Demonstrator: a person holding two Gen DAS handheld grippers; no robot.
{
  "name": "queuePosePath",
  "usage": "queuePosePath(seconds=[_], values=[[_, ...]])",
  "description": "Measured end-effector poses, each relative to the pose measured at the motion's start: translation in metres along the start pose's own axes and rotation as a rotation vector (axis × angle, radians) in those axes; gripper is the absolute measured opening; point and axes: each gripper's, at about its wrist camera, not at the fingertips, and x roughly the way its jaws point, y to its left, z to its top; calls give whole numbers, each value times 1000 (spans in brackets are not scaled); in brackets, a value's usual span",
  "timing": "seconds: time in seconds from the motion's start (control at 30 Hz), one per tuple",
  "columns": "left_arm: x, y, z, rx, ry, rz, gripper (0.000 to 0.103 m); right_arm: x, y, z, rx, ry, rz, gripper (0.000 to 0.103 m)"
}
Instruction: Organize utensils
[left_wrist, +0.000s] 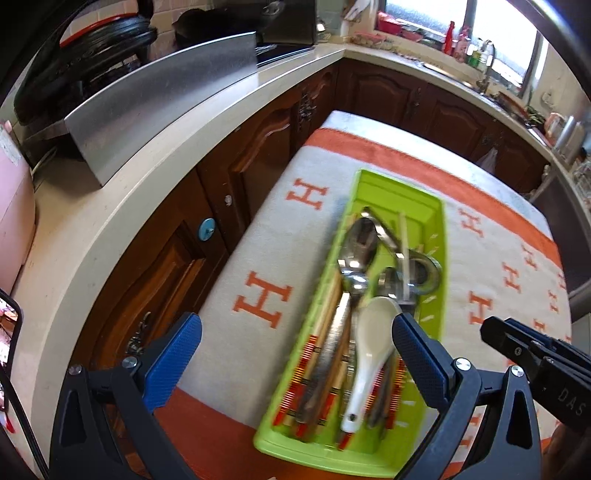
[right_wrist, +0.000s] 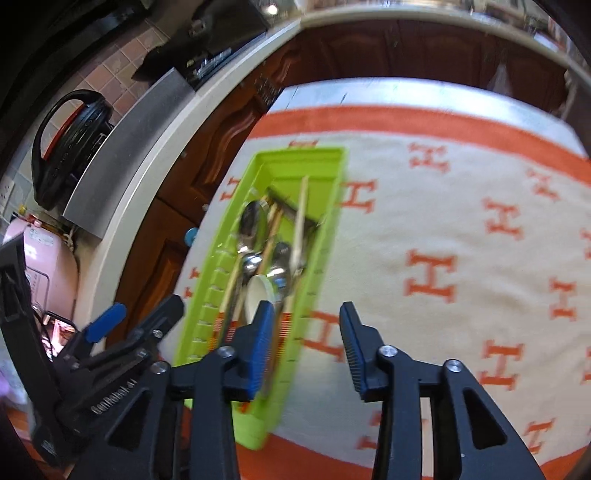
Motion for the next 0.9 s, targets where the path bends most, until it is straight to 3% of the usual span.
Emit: queuePosePath(seconds=[0.4,0.7,0.9], values=[[-29,-51,-21,63,-23,-158,102,-83,-77,-43,-7,-179,-210,61],[-66,-100,-37,210,-93,-177,102,-128,-103,-83,63,-202,-221,65],[-96,-109,-32,230,-133,-197,102,-172,-98,-92,52,-324,-248,76]])
